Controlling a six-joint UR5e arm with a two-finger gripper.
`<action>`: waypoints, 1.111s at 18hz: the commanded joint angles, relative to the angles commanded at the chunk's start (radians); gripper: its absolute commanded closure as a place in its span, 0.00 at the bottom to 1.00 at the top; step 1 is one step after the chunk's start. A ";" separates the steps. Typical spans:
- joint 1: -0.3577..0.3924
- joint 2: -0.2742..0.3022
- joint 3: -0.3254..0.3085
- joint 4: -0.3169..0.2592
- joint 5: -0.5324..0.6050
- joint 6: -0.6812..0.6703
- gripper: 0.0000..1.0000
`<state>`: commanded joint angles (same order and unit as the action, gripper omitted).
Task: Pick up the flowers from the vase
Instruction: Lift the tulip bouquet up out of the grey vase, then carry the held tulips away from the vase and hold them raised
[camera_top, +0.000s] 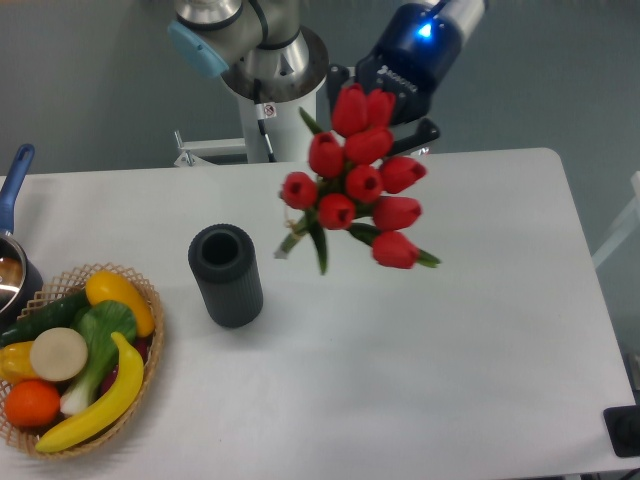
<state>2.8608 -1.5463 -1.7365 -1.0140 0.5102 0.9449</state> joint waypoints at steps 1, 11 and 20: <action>0.002 0.002 0.002 0.000 0.086 0.002 1.00; -0.005 -0.070 0.026 -0.005 0.551 0.167 0.99; -0.032 -0.204 0.057 -0.012 0.859 0.282 0.95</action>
<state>2.8287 -1.7501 -1.6798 -1.0262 1.3697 1.2272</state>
